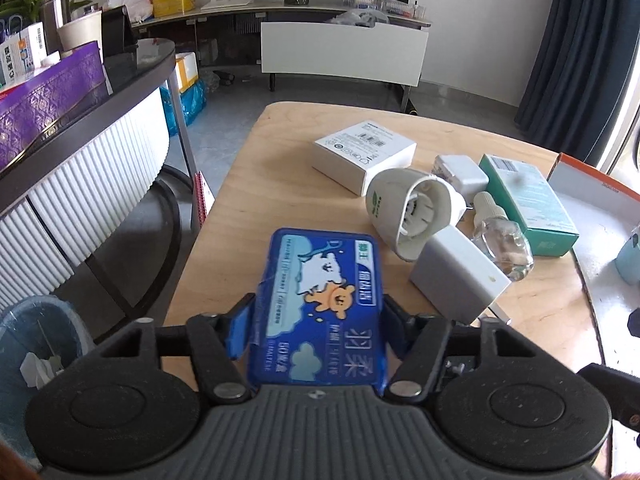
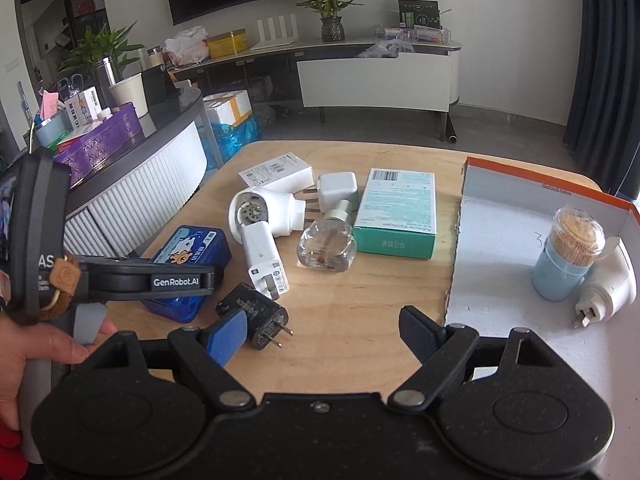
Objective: Organize rigid objects
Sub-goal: 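Grasp the blue bear tin with the left gripper while the right gripper grasps the white charger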
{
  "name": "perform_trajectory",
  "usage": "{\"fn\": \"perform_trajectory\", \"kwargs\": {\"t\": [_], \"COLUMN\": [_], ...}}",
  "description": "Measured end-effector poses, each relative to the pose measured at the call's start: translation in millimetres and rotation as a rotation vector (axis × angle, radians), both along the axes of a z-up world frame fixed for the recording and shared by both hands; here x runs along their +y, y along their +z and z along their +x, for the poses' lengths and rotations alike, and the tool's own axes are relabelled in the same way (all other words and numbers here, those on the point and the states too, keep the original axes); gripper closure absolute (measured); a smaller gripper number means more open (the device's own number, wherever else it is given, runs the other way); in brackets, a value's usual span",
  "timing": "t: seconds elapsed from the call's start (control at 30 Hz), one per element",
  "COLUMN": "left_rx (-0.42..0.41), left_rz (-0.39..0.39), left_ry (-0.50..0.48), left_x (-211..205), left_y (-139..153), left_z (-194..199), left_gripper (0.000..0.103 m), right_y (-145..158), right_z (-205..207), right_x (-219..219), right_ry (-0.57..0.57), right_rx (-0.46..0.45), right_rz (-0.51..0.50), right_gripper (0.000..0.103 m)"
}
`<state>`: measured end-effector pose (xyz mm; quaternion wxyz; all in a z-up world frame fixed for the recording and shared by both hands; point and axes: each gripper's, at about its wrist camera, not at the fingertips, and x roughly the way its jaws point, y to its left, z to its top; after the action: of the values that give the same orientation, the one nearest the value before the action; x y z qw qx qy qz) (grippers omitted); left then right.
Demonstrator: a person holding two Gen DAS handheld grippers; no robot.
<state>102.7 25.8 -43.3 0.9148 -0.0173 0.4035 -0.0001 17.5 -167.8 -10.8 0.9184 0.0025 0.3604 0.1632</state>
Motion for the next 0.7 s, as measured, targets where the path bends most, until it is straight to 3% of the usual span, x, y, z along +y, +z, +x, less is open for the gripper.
{"fn": "perform_trajectory", "kwargs": {"t": [0.23, 0.43, 0.47, 0.5, 0.6, 0.7], "left_rx": [-0.032, -0.042, -0.046, -0.047, -0.035, -0.036], "left_rz": [-0.010, -0.018, -0.013, -0.014, -0.034, -0.041], "left_ry": [0.025, 0.066, 0.069, 0.073, 0.082, 0.086], "left_x": [13.0, 27.6, 28.0, 28.6, 32.1, 33.5], "left_y": [10.5, 19.8, 20.1, 19.9, 18.5, 18.6], "left_z": [-11.3, -14.2, -14.8, -15.1, -12.4, -12.4], "left_gripper": [0.041, 0.041, 0.041, 0.041, 0.041, 0.041], "right_y": [-1.3, -15.4, -17.6, -20.1, -28.7, -33.5], "right_z": [27.6, 58.9, 64.0, 69.1, 80.3, 82.6], "right_x": [28.9, 56.8, 60.0, 63.5, 73.1, 76.9], "right_ry": [0.115, 0.154, 0.156, 0.160, 0.175, 0.168], "right_rx": [-0.021, -0.006, 0.002, 0.012, 0.046, 0.052], "right_rz": [0.002, -0.032, -0.035, -0.037, -0.055, -0.071], "right_gripper": [0.006, 0.017, 0.021, 0.035, 0.059, 0.070]}}
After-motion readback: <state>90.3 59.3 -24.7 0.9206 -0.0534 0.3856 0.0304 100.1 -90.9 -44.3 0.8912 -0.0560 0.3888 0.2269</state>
